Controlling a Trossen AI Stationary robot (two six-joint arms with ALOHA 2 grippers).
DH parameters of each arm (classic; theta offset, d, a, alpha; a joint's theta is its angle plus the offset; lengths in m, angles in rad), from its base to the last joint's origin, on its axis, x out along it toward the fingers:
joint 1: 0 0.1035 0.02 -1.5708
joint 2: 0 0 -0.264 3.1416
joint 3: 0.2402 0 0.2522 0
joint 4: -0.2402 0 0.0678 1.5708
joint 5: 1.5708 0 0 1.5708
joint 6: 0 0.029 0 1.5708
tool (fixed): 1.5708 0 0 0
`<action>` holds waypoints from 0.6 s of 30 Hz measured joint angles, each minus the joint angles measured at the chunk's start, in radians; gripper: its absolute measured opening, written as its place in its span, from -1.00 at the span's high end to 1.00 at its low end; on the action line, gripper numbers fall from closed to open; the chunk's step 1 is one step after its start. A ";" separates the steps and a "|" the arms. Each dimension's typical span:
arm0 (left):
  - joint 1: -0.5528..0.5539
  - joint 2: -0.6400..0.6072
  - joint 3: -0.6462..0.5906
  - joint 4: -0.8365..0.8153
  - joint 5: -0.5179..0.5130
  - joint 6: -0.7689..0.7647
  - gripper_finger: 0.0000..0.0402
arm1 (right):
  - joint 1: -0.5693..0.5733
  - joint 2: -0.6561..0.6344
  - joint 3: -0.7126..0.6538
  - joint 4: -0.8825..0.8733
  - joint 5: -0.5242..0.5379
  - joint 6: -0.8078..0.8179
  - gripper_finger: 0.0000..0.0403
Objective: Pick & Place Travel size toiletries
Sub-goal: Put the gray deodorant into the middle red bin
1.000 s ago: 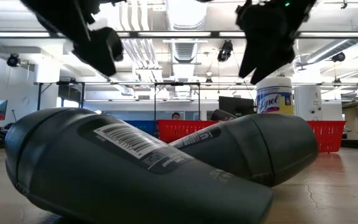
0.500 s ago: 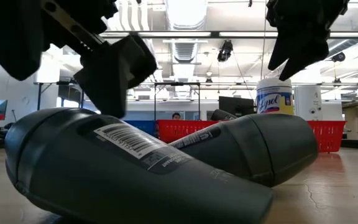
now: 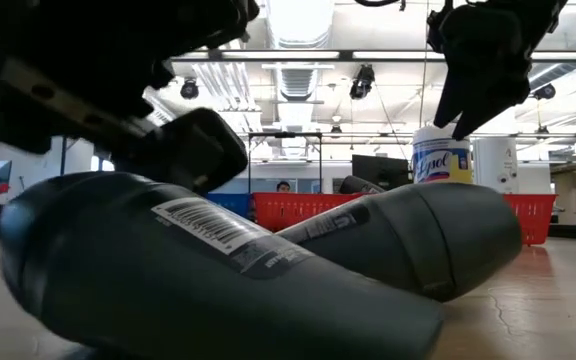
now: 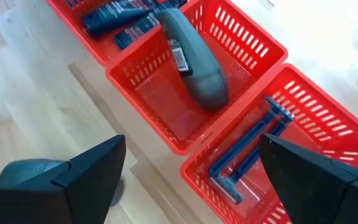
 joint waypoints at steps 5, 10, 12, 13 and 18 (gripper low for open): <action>-0.008 0.016 0.001 0.033 -0.024 -0.006 -0.35 | 0.000 0.000 -0.009 -0.006 -0.005 0.001 -0.80; -0.010 0.016 0.007 0.048 -0.060 -0.001 -0.35 | 0.000 0.000 -0.010 -0.003 -0.014 0.001 -0.80; -0.011 0.020 0.007 0.061 -0.075 -0.001 -0.35 | 0.000 0.000 -0.012 -0.003 -0.024 0.001 -0.78; -0.013 0.023 0.007 0.063 -0.081 -0.002 -0.35 | 0.000 0.000 -0.013 -0.003 -0.027 0.002 -0.78; -0.015 0.035 0.011 0.084 -0.095 -0.003 -0.29 | 0.000 0.000 -0.021 -0.004 -0.039 0.027 -0.73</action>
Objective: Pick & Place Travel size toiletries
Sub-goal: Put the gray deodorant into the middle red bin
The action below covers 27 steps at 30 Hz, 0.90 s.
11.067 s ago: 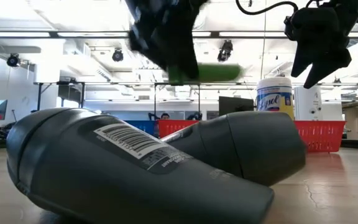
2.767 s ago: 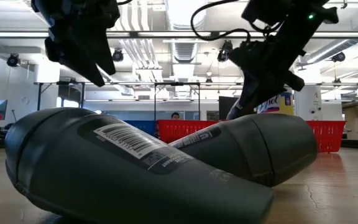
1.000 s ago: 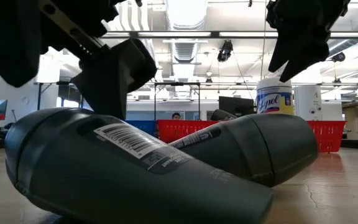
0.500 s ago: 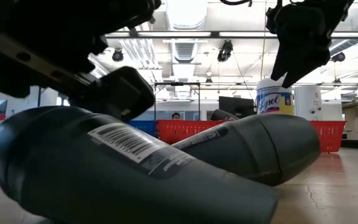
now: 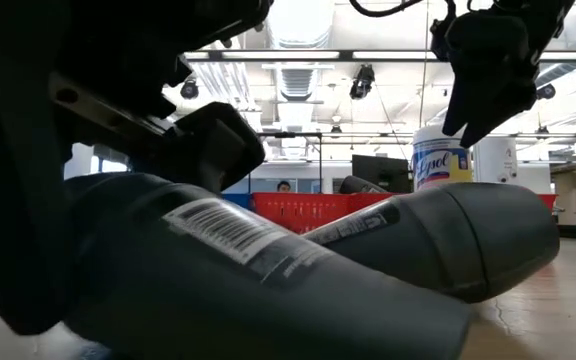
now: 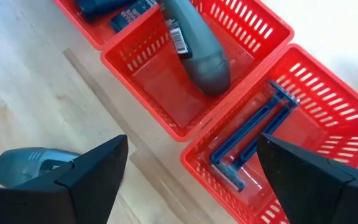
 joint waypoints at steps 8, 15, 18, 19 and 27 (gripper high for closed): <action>0.000 0.000 0.002 -0.009 0.000 -0.033 -0.06 | 0.000 -0.001 0.002 0.002 -0.034 0.007 -0.66; 0.001 -0.120 0.009 -0.247 -0.125 -0.188 -0.06 | -0.002 -0.034 0.033 0.032 -0.082 0.008 -0.62; 0.005 -0.209 0.009 -0.296 -0.213 -0.220 -0.06 | -0.020 -0.061 0.035 0.113 -0.155 0.008 -0.64; 0.005 -0.241 0.009 -0.308 -0.268 -0.232 -0.06 | -0.029 -0.069 0.035 0.156 -0.194 0.008 -0.66; 0.070 -0.424 0.009 -0.333 -0.647 -0.225 -0.06 | -0.084 -0.066 0.032 0.532 -0.310 -0.034 -0.74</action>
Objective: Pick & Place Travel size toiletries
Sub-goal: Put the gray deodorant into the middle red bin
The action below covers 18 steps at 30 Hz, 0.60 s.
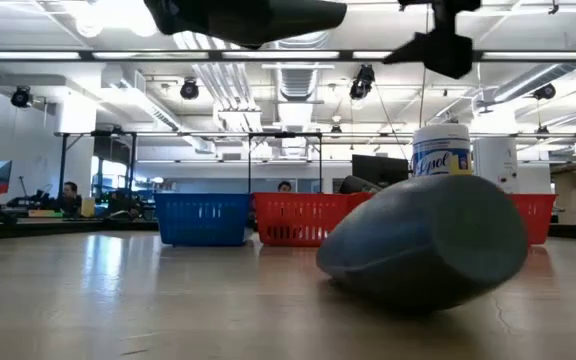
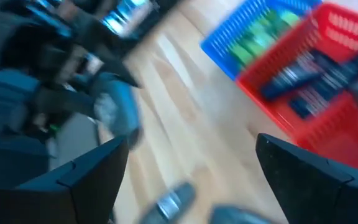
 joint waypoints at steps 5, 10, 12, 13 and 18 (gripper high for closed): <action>0.055 -0.037 0.000 0.006 -0.027 0.083 -0.06 | -0.026 0.001 0.000 0.078 -0.033 0.012 -0.76; 0.086 -0.042 0.000 0.024 -0.031 0.170 -0.06 | -0.032 0.001 -0.001 0.081 -0.053 0.056 -0.72; 0.096 -0.042 0.001 0.047 -0.030 0.192 -0.06 | -0.031 0.001 -0.001 0.084 -0.055 0.072 -0.70; 0.099 -0.042 0.001 0.056 -0.030 0.203 -0.06 | -0.031 0.001 -0.001 0.087 -0.055 0.075 -0.70; 0.123 -0.042 0.001 0.118 -0.027 0.277 -0.06 | -0.031 0.001 -0.001 0.132 -0.055 0.097 -0.75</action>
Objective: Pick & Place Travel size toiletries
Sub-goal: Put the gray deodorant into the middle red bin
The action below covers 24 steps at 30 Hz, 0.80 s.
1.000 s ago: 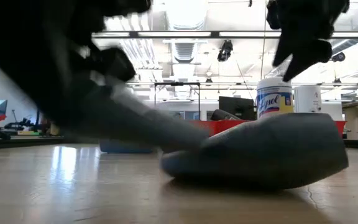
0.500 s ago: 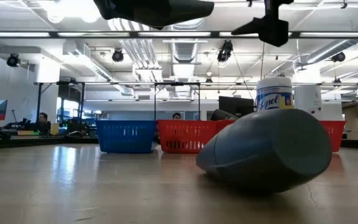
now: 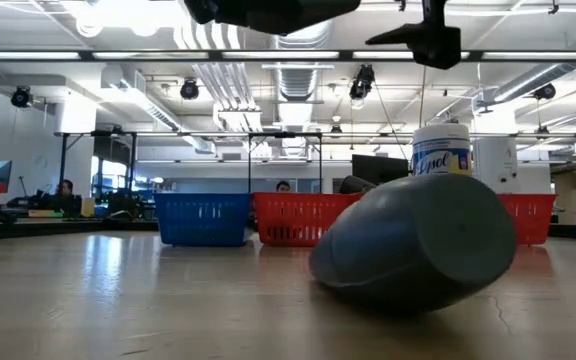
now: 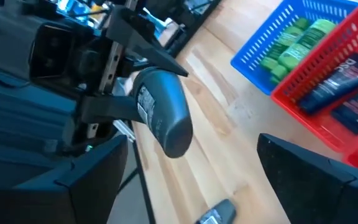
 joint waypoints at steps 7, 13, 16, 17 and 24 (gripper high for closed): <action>0.042 0.000 0.000 0.081 0.033 0.056 -0.06 | 0.003 0.003 0.000 0.050 0.001 0.022 -0.76; 0.061 0.010 0.000 0.145 0.076 0.083 -0.06 | 0.010 0.028 0.000 0.100 0.003 0.026 -0.67; 0.061 0.017 0.000 0.145 0.083 0.084 -0.06 | 0.010 0.035 0.000 0.111 0.006 0.026 -0.63; 0.061 0.020 0.000 0.145 0.083 0.084 -0.06 | 0.010 0.035 0.000 0.111 0.011 0.026 -0.61; 0.061 0.022 0.000 0.155 0.077 0.081 -0.07 | 0.010 0.036 0.000 0.118 -0.016 0.036 -0.49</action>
